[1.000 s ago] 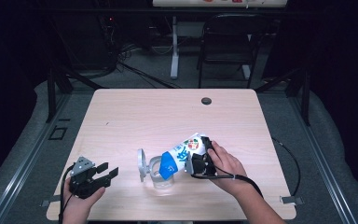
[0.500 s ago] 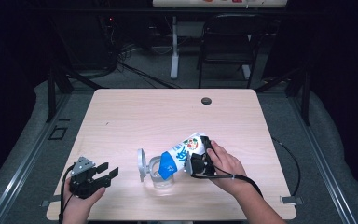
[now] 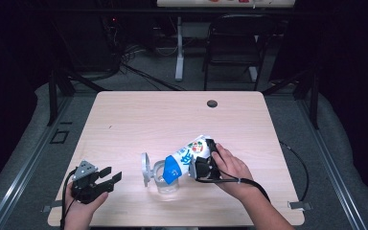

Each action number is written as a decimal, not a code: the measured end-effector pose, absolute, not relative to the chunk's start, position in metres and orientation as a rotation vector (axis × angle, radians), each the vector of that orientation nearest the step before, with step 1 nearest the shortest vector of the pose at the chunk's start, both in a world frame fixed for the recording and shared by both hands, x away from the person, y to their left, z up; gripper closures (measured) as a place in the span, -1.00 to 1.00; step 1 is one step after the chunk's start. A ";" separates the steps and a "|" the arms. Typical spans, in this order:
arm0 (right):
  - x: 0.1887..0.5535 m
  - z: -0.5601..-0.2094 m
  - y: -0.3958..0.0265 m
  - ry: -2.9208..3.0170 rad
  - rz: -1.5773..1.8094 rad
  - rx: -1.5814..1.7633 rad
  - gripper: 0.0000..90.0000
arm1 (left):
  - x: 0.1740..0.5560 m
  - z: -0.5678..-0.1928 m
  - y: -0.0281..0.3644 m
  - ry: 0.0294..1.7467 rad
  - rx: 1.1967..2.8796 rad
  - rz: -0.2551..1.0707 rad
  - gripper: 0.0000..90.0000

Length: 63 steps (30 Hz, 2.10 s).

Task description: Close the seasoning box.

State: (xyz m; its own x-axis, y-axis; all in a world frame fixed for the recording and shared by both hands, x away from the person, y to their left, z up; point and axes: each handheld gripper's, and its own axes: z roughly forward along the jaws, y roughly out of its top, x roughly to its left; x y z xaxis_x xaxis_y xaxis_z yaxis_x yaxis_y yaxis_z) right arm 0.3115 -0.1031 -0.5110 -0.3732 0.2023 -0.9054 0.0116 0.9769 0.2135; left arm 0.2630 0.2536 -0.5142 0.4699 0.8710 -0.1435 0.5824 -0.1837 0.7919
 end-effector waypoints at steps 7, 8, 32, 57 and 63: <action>0.311 -0.509 -0.102 1.943 0.179 0.144 0.11 | 0.263 -0.515 0.252 1.210 1.880 0.441 0.14; 0.311 -0.510 -0.102 1.941 0.191 0.143 0.11 | 0.263 -0.514 0.252 1.210 1.880 0.442 0.14; 0.313 -0.507 -0.100 1.932 0.165 0.104 0.12 | 0.263 -0.514 0.253 1.208 1.874 0.440 0.14; 0.314 -0.504 -0.097 1.929 0.131 0.070 0.12 | 0.264 -0.515 0.253 1.211 1.875 0.440 0.14; 0.315 -0.505 -0.097 1.927 0.142 0.065 0.12 | 0.264 -0.515 0.253 1.210 1.877 0.437 0.14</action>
